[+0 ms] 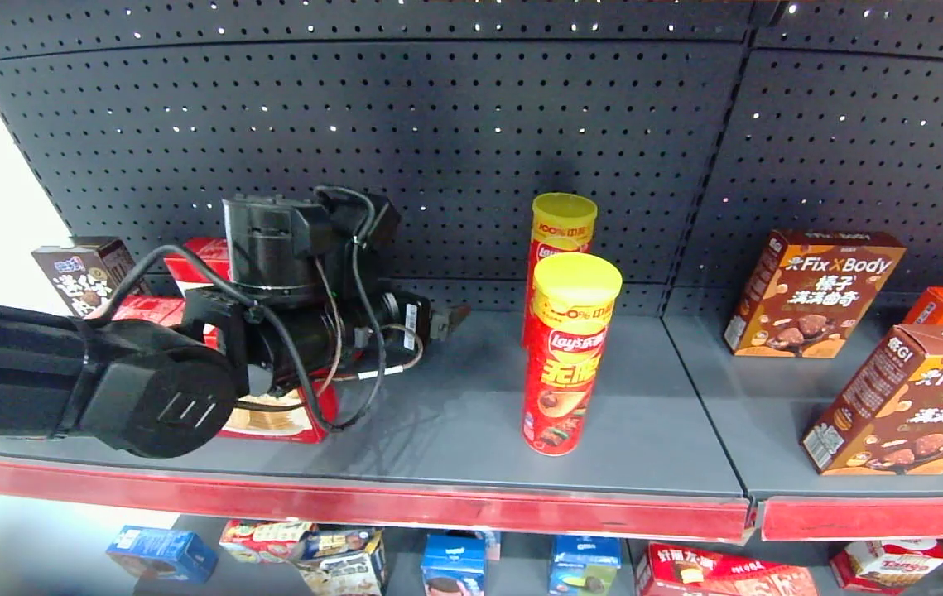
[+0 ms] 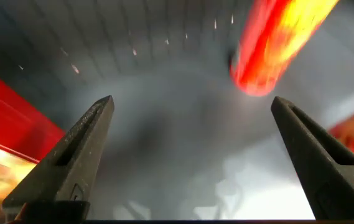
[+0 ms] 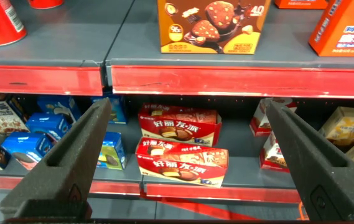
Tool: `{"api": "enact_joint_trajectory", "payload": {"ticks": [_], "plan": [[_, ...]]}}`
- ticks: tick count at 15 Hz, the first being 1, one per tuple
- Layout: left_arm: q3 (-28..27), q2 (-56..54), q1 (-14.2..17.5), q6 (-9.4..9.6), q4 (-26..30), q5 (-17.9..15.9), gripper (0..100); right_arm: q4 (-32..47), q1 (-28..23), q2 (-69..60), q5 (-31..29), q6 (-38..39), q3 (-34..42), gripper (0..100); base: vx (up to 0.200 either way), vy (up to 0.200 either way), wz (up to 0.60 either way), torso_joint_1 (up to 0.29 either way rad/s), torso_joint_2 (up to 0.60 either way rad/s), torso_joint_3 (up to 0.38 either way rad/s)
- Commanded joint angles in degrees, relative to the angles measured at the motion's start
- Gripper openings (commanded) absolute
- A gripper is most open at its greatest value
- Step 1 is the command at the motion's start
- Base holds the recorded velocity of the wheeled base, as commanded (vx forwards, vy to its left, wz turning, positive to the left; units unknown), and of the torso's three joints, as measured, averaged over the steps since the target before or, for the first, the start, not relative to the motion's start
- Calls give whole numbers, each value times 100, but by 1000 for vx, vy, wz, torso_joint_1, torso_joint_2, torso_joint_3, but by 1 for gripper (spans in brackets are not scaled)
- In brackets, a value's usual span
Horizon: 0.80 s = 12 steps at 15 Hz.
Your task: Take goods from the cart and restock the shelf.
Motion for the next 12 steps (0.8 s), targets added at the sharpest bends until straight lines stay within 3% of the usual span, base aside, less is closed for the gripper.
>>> {"api": "enact_joint_trajectory", "payload": {"ticks": [1,7,10,12], "plan": [[-89,-354,-47,-11,19,14,100,-1,4,7,7,-1,0,100,0,0,0,0,0,0],[271,-863,-486,-29,19,296,100,-1,4,7,7,-1,0,100,0,0,0,0,0,0],[763,-1408,-530,-38,10,498,100,-1,4,7,7,-1,0,100,0,0,0,0,0,0],[1326,-1865,-468,-205,-34,603,100,-1,4,7,-2,-1,0,100,0,0,0,0,0,0]]}}
